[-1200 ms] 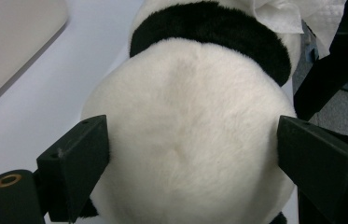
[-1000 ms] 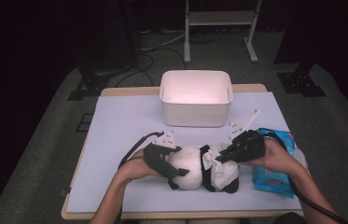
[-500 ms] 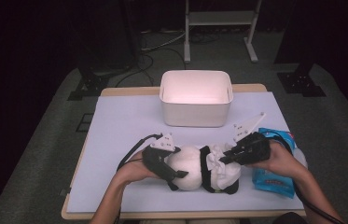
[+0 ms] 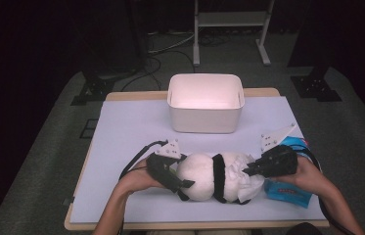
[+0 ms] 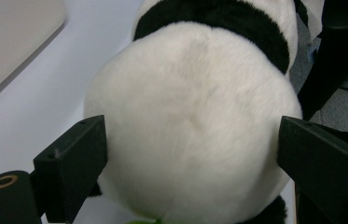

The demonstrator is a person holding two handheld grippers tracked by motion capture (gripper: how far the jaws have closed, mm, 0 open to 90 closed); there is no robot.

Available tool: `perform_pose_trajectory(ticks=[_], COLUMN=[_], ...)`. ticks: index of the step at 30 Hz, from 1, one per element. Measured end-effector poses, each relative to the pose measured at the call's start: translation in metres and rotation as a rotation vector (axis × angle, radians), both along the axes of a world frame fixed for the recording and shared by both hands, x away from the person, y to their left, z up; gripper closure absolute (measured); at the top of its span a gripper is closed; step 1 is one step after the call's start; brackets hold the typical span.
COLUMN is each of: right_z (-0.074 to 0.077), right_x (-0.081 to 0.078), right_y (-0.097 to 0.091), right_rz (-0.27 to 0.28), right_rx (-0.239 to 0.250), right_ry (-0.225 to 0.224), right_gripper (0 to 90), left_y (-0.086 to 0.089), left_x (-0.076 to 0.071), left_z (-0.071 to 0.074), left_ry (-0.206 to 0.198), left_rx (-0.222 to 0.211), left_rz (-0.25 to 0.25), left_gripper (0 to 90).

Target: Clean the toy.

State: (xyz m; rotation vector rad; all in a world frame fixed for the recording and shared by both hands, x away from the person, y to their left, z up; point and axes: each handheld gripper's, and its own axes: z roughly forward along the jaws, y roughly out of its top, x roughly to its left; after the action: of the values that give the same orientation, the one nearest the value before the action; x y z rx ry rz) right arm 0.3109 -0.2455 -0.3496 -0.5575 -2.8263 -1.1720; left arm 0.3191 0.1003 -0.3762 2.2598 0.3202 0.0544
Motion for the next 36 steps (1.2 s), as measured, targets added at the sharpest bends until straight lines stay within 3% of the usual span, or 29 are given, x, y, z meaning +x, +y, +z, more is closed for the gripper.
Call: perform_pose_trajectory(ticks=[5, 9, 15, 19, 24, 36], right_z=[-0.003, -0.004, 0.002, 0.008, 0.014, 0.018], right_x=[-0.001, -0.002, -0.002, 0.000, 0.003, 0.009], right_y=[-0.009, -0.015, -0.010, -0.001, 0.013, 0.057], right_rz=[-0.020, -0.036, -0.025, -0.009, 0.019, 0.095], right_rx=[0.005, 0.005, -0.015, -0.032, -0.046, -0.085], right_ry=[0.005, 0.007, -0.010, -0.020, -0.041, -0.044], right_gripper=[83.1, 83.1, 84.1, 84.2, 84.1, 83.8], left_y=[0.002, -0.001, -0.002, -0.001, -0.002, -0.004], left_x=[0.000, 0.000, 0.001, 0.001, 0.001, 0.001], left_z=[-0.003, -0.006, -0.008, -0.007, -0.005, -0.005], left_ry=[0.029, 0.039, 0.043, 0.042, 0.033, 0.028], left_rx=[0.023, 0.010, 0.020, 0.024, -0.004, -0.029], left_rz=[-0.006, -0.017, -0.022, -0.014, -0.007, -0.002], left_gripper=[7.6, 7.7, 12.9, 13.7, 13.5, 13.2])
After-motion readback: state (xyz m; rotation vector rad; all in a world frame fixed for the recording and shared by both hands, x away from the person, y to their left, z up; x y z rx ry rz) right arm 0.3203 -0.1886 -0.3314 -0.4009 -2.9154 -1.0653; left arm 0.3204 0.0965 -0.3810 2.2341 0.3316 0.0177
